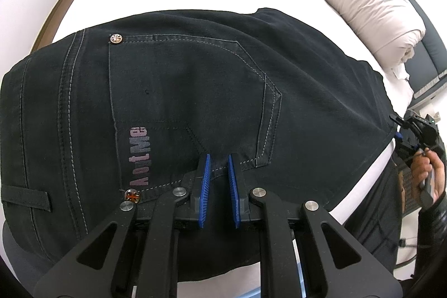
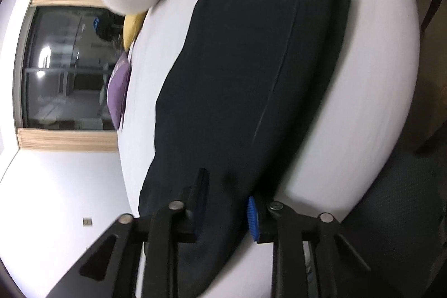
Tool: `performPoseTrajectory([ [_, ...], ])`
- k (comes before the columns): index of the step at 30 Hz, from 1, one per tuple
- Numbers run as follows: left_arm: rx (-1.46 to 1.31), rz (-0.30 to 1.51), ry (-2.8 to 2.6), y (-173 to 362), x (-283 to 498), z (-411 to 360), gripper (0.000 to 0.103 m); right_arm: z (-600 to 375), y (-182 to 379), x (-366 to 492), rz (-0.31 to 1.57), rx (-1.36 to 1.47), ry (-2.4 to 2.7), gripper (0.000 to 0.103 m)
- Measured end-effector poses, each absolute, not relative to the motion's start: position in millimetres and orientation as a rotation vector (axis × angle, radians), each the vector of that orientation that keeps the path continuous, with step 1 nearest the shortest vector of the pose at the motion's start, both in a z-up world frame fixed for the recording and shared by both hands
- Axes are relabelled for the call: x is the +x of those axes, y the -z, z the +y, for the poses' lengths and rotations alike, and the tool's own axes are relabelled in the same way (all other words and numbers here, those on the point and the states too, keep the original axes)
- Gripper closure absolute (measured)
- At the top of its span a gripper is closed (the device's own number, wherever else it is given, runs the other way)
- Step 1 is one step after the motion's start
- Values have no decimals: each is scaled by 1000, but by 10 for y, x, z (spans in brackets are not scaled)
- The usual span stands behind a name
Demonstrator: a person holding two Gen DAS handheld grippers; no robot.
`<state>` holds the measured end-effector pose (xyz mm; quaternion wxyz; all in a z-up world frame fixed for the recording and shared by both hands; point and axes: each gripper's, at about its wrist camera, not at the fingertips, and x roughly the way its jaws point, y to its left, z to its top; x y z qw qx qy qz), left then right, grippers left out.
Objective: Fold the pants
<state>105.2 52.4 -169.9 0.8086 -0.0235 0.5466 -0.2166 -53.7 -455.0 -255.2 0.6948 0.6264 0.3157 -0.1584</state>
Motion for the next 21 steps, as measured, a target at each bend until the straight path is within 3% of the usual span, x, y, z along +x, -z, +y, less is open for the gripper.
performPoseTrajectory([
  [1,-50,1169,462,1700,1053,523,90,-4589,2572,-551,705,1403,363,98],
  [3,-50,1170,462,1703,1061,519,90,-4680,2613,-629,701,1401,395,102],
  [9,-42,1168,452,1675,1075,483,90,-4804,2639,-932,662,1416,441,100],
  [11,-9,1143,436,1558,1070,415,90,-4791,2503,-938,702,1350,479,84],
  [13,10,1085,462,1348,1096,286,90,-4763,2214,-900,745,1185,590,44],
  [14,17,1058,480,1247,1131,194,90,-4743,2082,-896,752,1116,648,43],
  [15,28,1040,501,1173,1181,82,90,-4722,1970,-877,750,1076,670,44],
  [18,67,1019,581,1106,1420,-373,90,-4547,1703,-465,731,1020,409,84],
  [21,96,1033,644,1251,1704,-865,90,-4208,1741,150,769,1037,86,95],
])
